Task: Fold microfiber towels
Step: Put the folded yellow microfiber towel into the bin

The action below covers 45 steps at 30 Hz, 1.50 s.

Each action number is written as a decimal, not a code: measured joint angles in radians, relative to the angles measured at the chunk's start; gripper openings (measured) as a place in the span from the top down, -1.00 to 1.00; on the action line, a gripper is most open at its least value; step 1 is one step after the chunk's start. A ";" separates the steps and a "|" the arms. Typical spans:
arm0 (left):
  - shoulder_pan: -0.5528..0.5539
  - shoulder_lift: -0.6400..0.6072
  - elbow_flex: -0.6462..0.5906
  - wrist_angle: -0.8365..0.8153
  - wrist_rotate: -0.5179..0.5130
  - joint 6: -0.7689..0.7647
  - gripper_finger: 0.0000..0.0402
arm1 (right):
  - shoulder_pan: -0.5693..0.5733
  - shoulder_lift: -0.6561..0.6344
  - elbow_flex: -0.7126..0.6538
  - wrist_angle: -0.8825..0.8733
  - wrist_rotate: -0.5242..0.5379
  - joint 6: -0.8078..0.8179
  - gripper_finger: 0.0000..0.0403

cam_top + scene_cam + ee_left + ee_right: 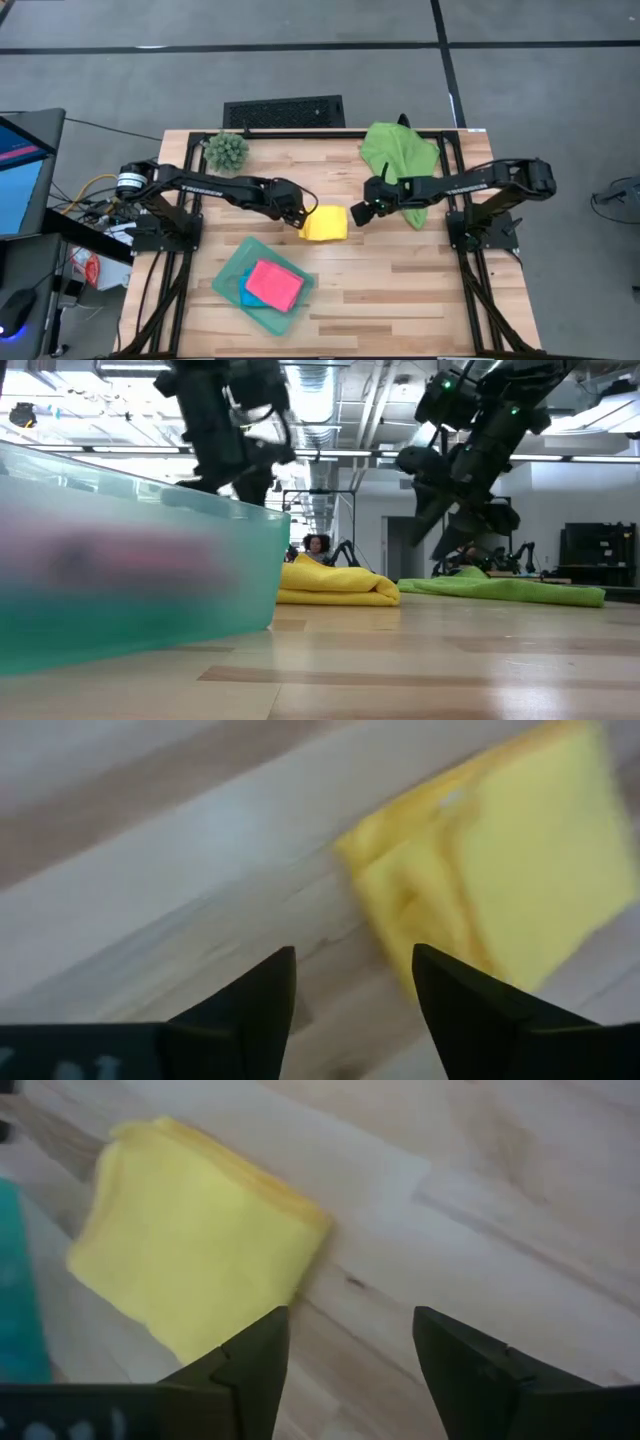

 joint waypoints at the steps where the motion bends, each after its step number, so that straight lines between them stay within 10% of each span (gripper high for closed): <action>1: 0.003 -0.004 -0.020 0.011 0.017 -0.003 0.02 | 0.000 0.017 0.002 0.013 -0.019 0.017 -0.19; 11: 0.010 -0.006 -0.261 0.516 0.187 -0.092 0.02 | 0.000 0.120 0.001 0.150 -0.086 0.101 -0.22; 31: 0.010 -0.008 -0.398 0.645 0.151 -0.074 0.02 | 0.066 0.392 0.004 0.605 -0.078 0.178 -0.17; 40: 0.013 -0.007 -0.399 0.650 0.155 -0.059 0.02 | 0.066 0.435 0.005 0.669 -0.092 0.146 0.42; 45: 0.071 -0.054 -0.376 0.615 0.352 -0.012 0.02 | 0.064 0.425 0.004 0.670 -0.110 0.120 0.87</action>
